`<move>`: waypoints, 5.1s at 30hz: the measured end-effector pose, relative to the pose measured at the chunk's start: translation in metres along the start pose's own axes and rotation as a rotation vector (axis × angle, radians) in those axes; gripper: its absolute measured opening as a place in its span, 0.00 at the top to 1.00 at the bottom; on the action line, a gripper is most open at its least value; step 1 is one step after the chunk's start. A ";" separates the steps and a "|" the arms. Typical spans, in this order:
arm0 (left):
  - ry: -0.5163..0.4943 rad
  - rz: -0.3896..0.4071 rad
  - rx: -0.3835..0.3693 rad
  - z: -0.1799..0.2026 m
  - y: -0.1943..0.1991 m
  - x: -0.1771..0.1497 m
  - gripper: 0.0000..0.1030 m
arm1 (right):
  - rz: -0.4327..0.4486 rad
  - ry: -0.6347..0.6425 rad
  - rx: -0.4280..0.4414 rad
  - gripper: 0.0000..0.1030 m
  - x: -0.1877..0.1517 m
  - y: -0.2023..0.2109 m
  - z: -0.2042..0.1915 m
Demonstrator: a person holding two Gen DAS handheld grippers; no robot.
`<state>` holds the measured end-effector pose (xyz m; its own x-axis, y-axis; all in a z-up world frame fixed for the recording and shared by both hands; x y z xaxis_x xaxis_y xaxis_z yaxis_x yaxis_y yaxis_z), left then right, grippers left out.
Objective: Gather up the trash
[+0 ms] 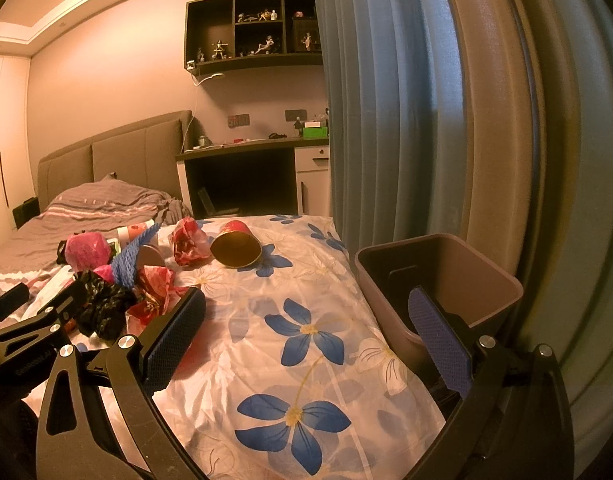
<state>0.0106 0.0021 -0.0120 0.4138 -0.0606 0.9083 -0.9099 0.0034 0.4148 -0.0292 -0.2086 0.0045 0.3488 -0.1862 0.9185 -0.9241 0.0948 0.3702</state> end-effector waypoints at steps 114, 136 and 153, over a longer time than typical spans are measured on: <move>0.094 -0.022 0.039 -0.089 -0.047 -0.038 0.28 | -0.318 0.053 0.315 0.84 -0.051 -0.134 -0.111; 0.143 -0.178 -0.239 -0.072 -0.112 -0.043 0.57 | -0.152 0.068 0.193 0.99 -0.041 -0.084 -0.047; 0.134 -0.182 -0.234 -0.058 -0.091 -0.047 0.96 | -0.111 0.037 0.209 0.99 -0.034 -0.067 -0.027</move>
<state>0.0760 0.0623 -0.0891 0.5833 0.0501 0.8107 -0.7958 0.2353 0.5580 0.0249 -0.1823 -0.0479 0.4524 -0.1478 0.8795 -0.8905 -0.1296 0.4362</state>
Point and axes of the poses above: each gripper's, at about its wrist camera, not at the fingertips, and y roughly against the way its jaws point, z to its right, x to its top, the point moved 1 cm from there along -y, roughly the way its jaws point, and after that the axes turned 5 degrees about -y, right-handed, at the moved point
